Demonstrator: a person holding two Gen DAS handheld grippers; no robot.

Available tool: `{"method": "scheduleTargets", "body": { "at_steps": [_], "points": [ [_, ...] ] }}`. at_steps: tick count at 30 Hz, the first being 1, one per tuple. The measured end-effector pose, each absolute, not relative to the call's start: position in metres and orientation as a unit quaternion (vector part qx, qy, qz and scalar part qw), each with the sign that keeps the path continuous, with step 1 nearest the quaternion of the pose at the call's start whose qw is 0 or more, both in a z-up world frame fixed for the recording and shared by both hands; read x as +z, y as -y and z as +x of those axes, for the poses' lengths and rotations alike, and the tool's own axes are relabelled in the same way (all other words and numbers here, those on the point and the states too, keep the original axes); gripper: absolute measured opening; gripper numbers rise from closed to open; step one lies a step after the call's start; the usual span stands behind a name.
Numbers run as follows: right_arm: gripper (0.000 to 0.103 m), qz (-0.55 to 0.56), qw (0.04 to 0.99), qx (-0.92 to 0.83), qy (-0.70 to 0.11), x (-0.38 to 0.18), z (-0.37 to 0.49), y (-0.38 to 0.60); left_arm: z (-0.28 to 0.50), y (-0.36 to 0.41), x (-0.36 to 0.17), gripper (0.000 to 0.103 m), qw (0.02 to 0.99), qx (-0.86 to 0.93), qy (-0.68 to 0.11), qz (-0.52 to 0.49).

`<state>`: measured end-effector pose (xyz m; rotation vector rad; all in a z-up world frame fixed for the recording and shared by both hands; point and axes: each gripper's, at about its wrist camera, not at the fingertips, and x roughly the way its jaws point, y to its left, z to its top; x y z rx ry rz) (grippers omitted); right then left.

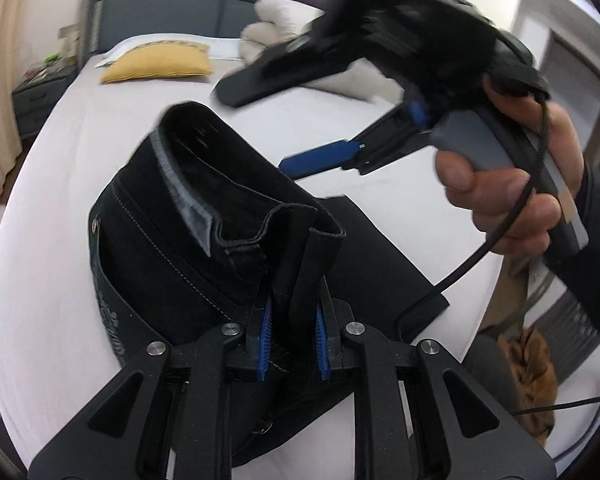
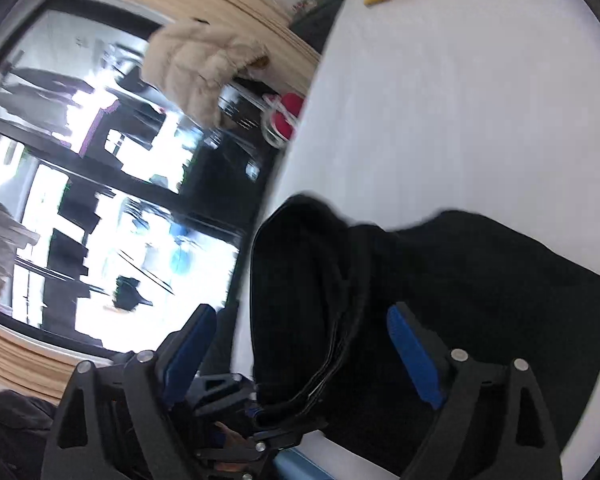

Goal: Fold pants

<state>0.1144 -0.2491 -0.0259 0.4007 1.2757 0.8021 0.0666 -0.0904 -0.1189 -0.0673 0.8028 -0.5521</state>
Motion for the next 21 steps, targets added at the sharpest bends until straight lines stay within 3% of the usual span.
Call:
{"method": "scheduleTargets", "body": {
  "at_steps": [12,14,17,18,19,21],
  "points": [
    [0.089,0.247,0.694,0.311,-0.601,-0.066,0.112,0.288,0.029,0.155,-0.127,0.012,0.875,-0.314,-0.366,0.052],
    [0.078,0.237,0.704,0.3,-0.599,-0.065,0.113,0.289,0.026,0.161,-0.13,0.012,0.875,-0.314,-0.365,0.056],
    [0.052,0.233,0.71,0.284,-0.6,-0.072,0.114,0.304,0.02,0.171,-0.134,0.012,0.874,-0.314,-0.367,0.06],
    [0.034,0.227,0.714,0.276,-0.601,-0.074,0.114,0.308,0.021,0.168,-0.133,0.012,0.873,-0.313,-0.369,0.06],
    [0.022,0.221,0.721,0.263,-0.602,-0.078,0.114,0.313,0.022,0.166,-0.132,0.012,0.872,-0.314,-0.371,0.061],
    [0.02,0.219,0.727,0.255,-0.599,-0.081,0.111,0.321,0.02,0.173,-0.136,0.012,0.869,-0.319,-0.372,0.066]
  ]
}}
